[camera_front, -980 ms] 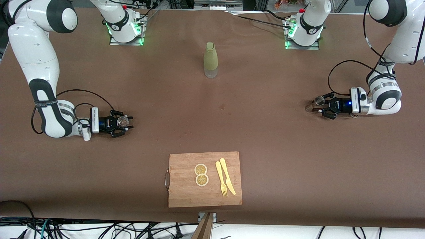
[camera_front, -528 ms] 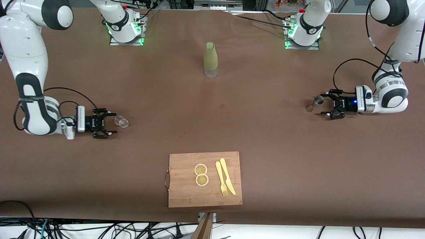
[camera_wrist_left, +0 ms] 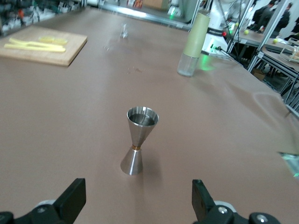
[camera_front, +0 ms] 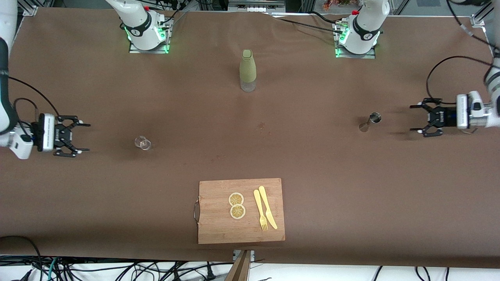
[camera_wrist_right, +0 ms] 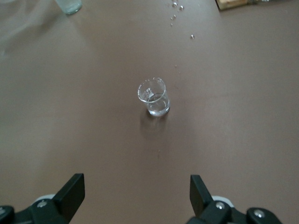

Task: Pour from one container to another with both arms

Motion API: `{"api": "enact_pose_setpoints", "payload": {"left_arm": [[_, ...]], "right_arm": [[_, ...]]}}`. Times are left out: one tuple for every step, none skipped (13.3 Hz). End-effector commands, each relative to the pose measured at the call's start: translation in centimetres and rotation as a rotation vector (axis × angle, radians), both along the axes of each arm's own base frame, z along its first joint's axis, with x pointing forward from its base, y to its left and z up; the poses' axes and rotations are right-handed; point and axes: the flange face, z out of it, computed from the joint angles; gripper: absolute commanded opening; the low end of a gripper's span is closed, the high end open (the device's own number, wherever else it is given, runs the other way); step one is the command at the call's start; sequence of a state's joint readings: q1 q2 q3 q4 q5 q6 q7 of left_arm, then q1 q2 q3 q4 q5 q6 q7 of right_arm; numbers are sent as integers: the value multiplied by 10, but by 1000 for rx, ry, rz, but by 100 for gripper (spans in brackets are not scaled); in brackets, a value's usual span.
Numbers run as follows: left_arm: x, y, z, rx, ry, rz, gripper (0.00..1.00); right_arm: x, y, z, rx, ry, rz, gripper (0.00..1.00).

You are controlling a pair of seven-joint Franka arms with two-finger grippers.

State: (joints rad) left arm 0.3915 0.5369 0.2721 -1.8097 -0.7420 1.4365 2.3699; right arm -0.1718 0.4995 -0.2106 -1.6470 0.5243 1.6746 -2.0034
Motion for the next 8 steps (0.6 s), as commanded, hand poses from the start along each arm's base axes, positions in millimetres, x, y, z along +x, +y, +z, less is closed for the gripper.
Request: {"api": "enact_pose_setpoints", "payload": {"left_arm": [[0, -1, 89, 171, 138, 101, 100], [4, -11, 123, 259, 197, 142, 100], [8, -28, 151, 322, 257, 186, 100], [11, -43, 175, 377, 320, 244, 100], [13, -62, 200, 439, 387, 307, 100], [16, -84, 222, 501, 443, 366, 100], [20, -104, 246, 547, 474, 423, 100], [17, -113, 267, 606, 519, 501, 100]], "right_arm": [[-23, 33, 66, -170, 73, -104, 100], [-28, 44, 91, -241, 110, -162, 100], [-32, 55, 114, -297, 150, -221, 100], [-38, 68, 133, -358, 184, -269, 100], [-43, 78, 150, -411, 217, -352, 100], [-48, 83, 159, -443, 269, -452, 100], [-52, 85, 165, -461, 317, -529, 100], [-54, 90, 176, -484, 337, -619, 100]]}}
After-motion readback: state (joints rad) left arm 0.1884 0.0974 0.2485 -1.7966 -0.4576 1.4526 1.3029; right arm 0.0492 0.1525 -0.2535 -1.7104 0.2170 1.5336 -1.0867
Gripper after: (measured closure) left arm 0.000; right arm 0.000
